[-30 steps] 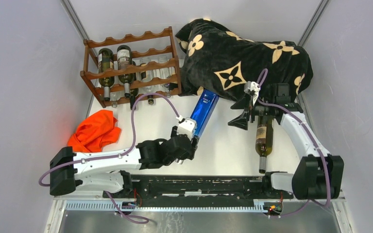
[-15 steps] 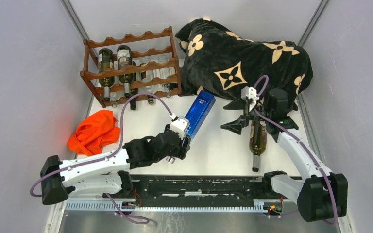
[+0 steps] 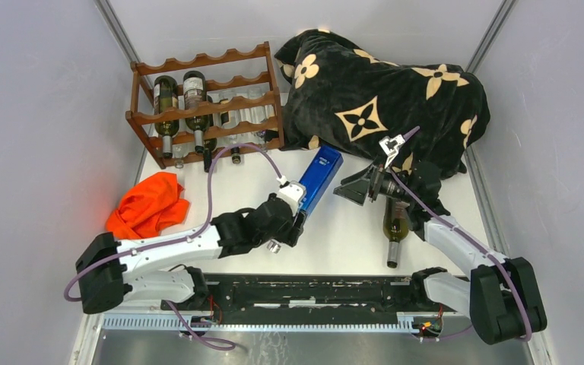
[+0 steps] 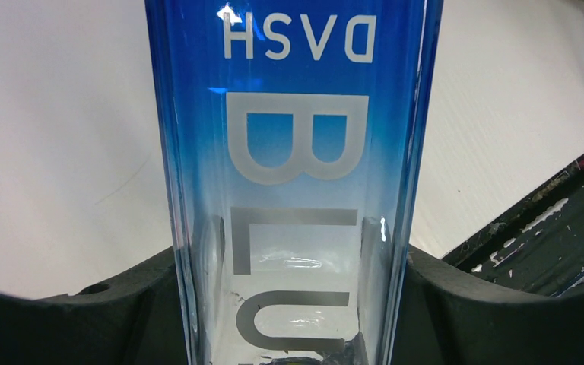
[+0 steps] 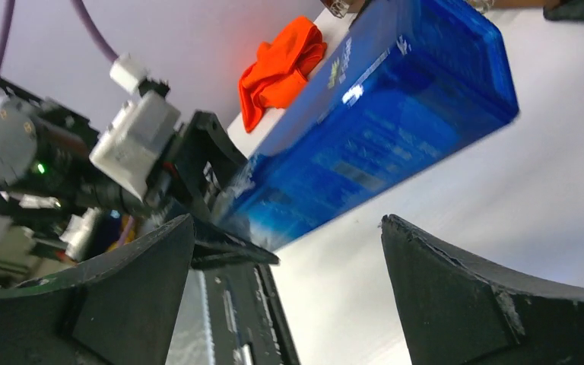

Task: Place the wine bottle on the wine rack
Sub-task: Pick up the wine bottle from the center of the board.

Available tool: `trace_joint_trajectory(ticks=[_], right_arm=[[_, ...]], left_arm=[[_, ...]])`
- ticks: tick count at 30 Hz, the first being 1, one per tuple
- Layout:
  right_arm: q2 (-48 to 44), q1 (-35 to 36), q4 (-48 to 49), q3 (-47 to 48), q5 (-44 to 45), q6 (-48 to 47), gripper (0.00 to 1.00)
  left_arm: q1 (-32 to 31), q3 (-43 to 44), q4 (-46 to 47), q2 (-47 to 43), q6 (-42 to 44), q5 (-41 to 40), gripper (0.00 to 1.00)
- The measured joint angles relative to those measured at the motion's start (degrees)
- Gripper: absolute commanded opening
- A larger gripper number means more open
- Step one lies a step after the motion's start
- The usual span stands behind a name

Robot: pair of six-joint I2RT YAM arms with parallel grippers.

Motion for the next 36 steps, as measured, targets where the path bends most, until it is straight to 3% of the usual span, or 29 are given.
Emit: trace_joint_trajectory(ticks=[6, 24, 29, 34, 36], right_arm=[[3.5, 1.6, 1.4, 0.0, 4.0, 7.2, 0.98], [4.8, 3.2, -1.0, -0.9, 11.1, 9.2, 0.95], [4.8, 3.1, -1.0, -2.3, 13.1, 9.8, 0.72], [4.8, 2.8, -0.6, -2.4, 13.8, 15.6, 0.29], [4.8, 2.7, 0.5, -2.8, 13.7, 16.5, 0.18]], left_arm=[[0.0, 2.2, 1.4, 5.5, 0.4, 2.6, 0.02], [-0.6, 4.2, 10.0, 11.1, 0.5, 8.1, 0.02], [-1.7, 6.7, 10.6, 14.5, 0.5, 7.3, 0.02], [-2.2, 7.3, 11.1, 15.1, 0.1, 6.1, 0.05], [-2.4, 7.3, 11.3, 15.1, -0.2, 5.8, 0.2]])
